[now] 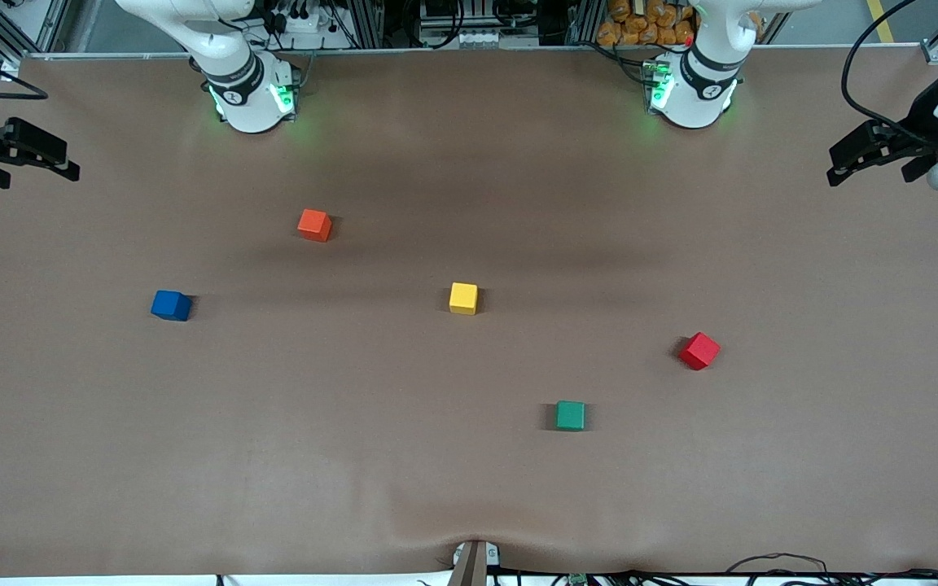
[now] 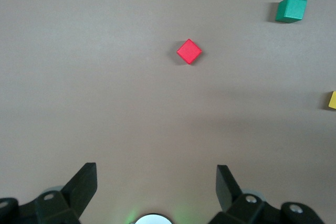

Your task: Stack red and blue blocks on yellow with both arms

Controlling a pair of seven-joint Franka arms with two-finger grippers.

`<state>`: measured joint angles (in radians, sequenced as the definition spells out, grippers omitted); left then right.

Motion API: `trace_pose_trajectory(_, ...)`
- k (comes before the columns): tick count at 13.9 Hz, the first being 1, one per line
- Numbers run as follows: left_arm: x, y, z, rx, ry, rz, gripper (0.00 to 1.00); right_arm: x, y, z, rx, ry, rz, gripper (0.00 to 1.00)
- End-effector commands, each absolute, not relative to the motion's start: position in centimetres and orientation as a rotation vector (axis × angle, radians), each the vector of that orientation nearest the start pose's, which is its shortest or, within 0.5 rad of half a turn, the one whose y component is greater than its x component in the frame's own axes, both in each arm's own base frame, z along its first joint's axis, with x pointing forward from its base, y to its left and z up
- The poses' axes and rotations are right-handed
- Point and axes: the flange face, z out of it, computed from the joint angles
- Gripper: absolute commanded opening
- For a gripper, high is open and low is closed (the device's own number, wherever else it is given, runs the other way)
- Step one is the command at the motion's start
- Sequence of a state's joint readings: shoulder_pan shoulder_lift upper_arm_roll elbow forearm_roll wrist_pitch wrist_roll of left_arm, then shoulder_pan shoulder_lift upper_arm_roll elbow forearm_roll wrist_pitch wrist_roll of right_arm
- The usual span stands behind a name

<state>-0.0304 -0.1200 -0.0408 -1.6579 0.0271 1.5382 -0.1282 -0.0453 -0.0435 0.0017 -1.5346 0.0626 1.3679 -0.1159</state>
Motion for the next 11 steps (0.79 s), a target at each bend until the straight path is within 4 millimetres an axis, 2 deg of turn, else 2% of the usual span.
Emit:
trace_pose_trajectory(1,51.4,-3.62,64.66,-3.124,-0.095,0.019,1.0,51.43,-0.13,65.9,-3.121,-0.223,0.136,1.0)
trace_pose_trajectory(5,51.51,-2.81,65.52,-3.111,-0.115,-0.011,1.0,51.51,-0.3,66.35,-3.156,-0.228,0.122,1.0)
trace_pose_trajectory(11,51.78,-2.97,65.17,-3.124,-0.109,0.003,1.0,51.51,-0.73,66.35,-3.146,-0.211,0.121,1.0)
